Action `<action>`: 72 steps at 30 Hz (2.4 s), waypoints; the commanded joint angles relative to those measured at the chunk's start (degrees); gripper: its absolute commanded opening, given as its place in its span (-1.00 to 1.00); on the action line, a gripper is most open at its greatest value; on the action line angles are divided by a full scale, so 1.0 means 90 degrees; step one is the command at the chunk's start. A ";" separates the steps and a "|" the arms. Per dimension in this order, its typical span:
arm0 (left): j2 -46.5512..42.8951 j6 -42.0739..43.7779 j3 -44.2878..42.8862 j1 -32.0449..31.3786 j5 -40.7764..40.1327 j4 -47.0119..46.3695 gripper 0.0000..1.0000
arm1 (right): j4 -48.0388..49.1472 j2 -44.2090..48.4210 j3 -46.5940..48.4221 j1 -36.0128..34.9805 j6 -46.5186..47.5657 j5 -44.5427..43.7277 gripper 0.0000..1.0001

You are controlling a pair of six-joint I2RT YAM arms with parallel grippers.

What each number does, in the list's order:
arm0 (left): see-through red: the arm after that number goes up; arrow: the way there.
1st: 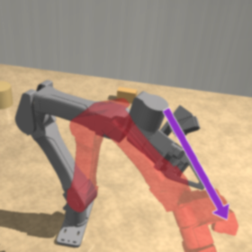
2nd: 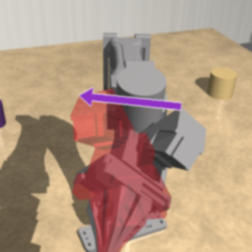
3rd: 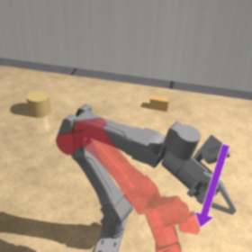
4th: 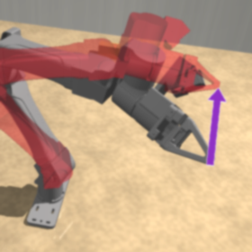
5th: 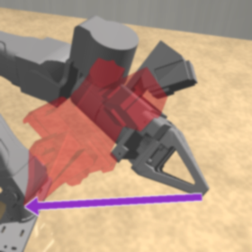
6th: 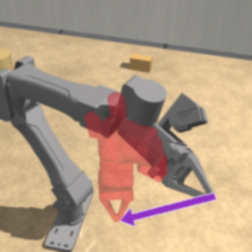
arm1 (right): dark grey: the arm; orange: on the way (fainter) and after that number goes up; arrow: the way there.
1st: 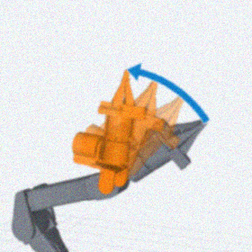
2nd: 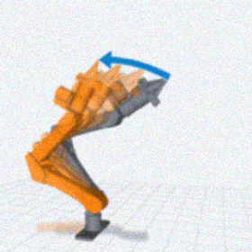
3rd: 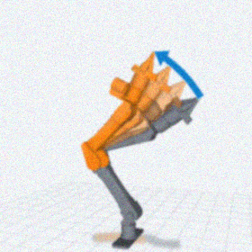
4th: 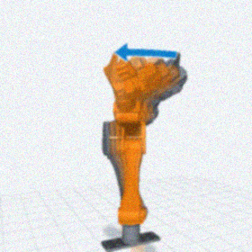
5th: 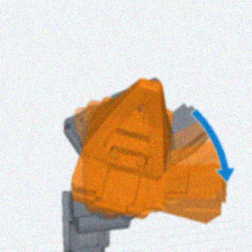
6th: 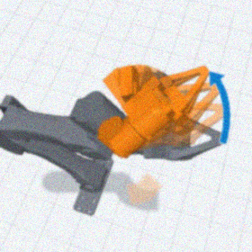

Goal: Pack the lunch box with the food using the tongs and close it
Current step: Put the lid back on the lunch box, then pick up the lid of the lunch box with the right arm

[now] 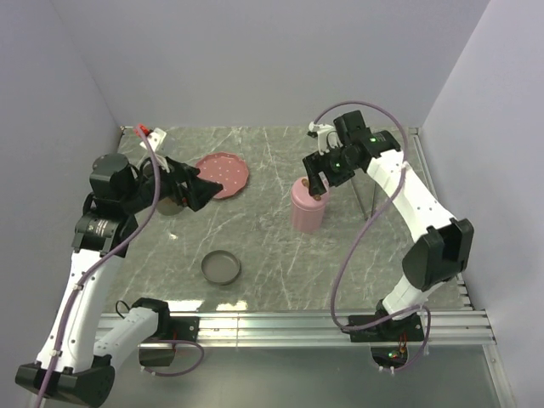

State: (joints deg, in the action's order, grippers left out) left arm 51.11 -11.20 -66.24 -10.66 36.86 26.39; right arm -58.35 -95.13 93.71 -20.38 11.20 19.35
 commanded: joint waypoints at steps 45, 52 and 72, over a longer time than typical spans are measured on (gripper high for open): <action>0.0366 -0.4371 0.0504 0.2707 0.3150 -0.2132 0.99 | 0.4558 -0.0825 -0.2825 -0.5050 0.6372 -0.0041 0.39; 0.0317 -0.4107 0.0690 0.2727 0.3072 -0.1839 0.99 | 0.4530 -0.1148 -0.2903 -0.5128 0.6928 -0.0236 0.10; 0.0249 -0.3257 0.0475 0.2805 0.3257 -0.1584 0.99 | 0.3848 -0.1286 -0.1917 -0.5138 0.5134 0.0348 -1.00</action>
State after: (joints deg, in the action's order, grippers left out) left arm 55.53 -43.55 -60.03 14.20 65.71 13.69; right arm -21.45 -110.56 72.79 -66.74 63.92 18.50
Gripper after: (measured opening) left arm 0.994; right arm 0.033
